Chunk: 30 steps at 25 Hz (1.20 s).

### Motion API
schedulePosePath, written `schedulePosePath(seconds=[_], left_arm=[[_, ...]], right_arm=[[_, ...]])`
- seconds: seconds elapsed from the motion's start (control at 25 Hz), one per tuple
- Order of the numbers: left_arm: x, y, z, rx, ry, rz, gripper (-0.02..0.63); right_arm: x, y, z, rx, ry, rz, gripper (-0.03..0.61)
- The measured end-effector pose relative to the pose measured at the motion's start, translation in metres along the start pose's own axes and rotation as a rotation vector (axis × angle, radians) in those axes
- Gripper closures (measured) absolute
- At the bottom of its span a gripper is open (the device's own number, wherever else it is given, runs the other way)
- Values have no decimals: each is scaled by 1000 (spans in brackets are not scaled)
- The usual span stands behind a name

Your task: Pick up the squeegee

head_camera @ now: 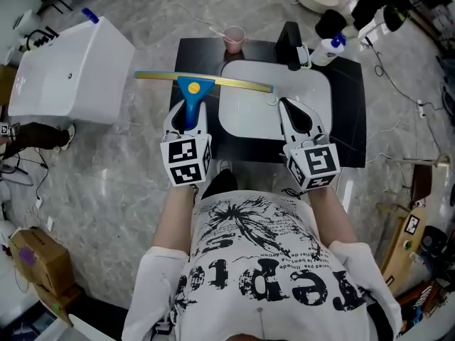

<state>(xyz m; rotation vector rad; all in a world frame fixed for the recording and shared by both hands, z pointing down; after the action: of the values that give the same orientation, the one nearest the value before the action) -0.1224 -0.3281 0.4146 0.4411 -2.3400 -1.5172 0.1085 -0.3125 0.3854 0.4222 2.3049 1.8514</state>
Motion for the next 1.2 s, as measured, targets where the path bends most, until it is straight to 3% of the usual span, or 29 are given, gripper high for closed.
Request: schedulePosePath(seconds=[0.4, 0.6, 0.88, 1.2], left_arm=[[-37, -76, 63, -235, 46, -93, 474], [-50, -100, 77, -310, 66, -134, 474], [-54, -107, 78, -317, 75, -138, 474], [-53, -103, 67, -302, 87, -130, 474]], right_arm=[[-11, -57, 54, -177, 25, -1, 565], [-20, -71, 70, -229, 33, -30, 565], [-27, -78, 78, -250, 67, -25, 566], [-22, -76, 74, -265, 45, 16, 568]])
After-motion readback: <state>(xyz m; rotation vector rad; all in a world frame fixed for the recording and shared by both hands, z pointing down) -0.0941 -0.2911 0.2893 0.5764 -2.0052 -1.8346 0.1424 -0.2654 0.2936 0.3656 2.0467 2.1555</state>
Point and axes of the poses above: the fingertips, and each gripper's own axes: z backward along the fingers, x to its left, y out of its underside, the point moved 5 cm from there along z, backward along the fingers, and after that the axes turned 12 degrees about y, right-handed, at the moved point
